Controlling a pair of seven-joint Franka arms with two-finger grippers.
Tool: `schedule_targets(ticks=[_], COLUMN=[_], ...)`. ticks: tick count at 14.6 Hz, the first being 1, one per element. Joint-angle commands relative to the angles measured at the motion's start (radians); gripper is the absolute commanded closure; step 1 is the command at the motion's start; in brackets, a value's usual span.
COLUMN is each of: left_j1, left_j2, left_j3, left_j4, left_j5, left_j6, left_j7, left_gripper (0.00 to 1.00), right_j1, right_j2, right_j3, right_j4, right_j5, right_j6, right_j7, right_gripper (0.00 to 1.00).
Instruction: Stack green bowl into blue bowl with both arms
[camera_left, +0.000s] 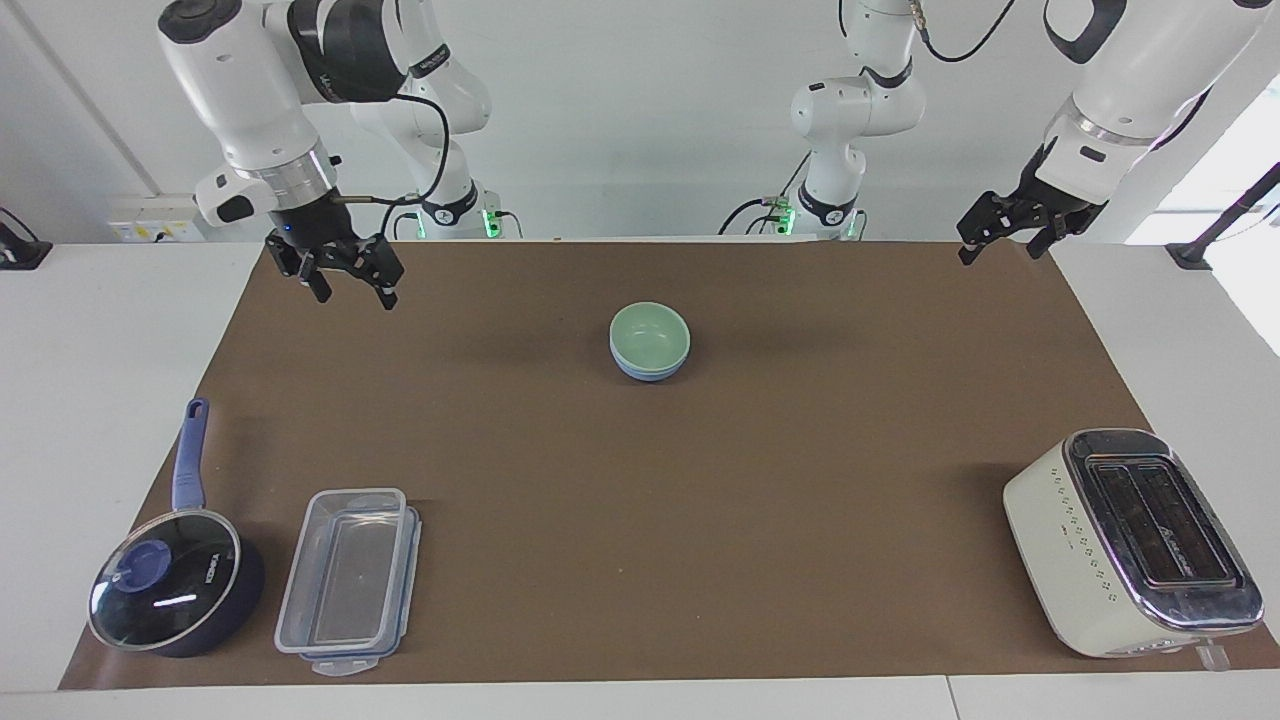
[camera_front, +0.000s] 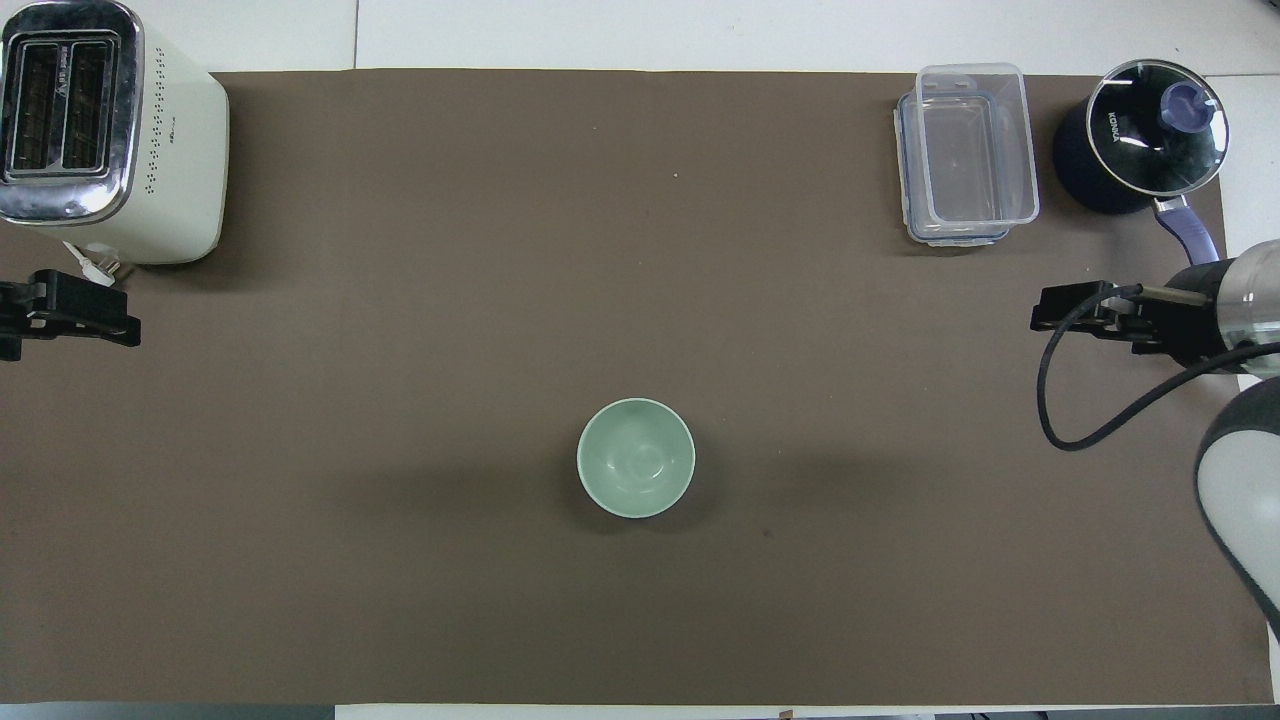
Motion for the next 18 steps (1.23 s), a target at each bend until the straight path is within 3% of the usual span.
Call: schedule_targets(ticks=[1, 7, 18], left_j1=[0.010, 0.010, 0.010], left_j2=[-0.023, -0.023, -0.023], left_j3=[-0.006, -0.006, -0.006], left_j4=[-0.022, -0.022, -0.022], left_j5=[0.019, 0.019, 0.019], left_j6=[-0.003, -0.003, -0.003], left_j7=[0.001, 0.001, 0.001], left_gripper=[0.00, 0.00, 0.00], right_j1=[-0.030, -0.016, -0.015], right_j2=[0.032, 0.090, 0.136], right_j3=[0.014, 0.020, 0.023], right_j4=[0.086, 0.230, 0.310], right_j5=[-0.042, -0.089, -0.096], right_j6=[-0.082, -0.217, -0.303], right_j7=[-0.043, -0.051, -0.049], right_gripper=[0.00, 0.00, 0.00])
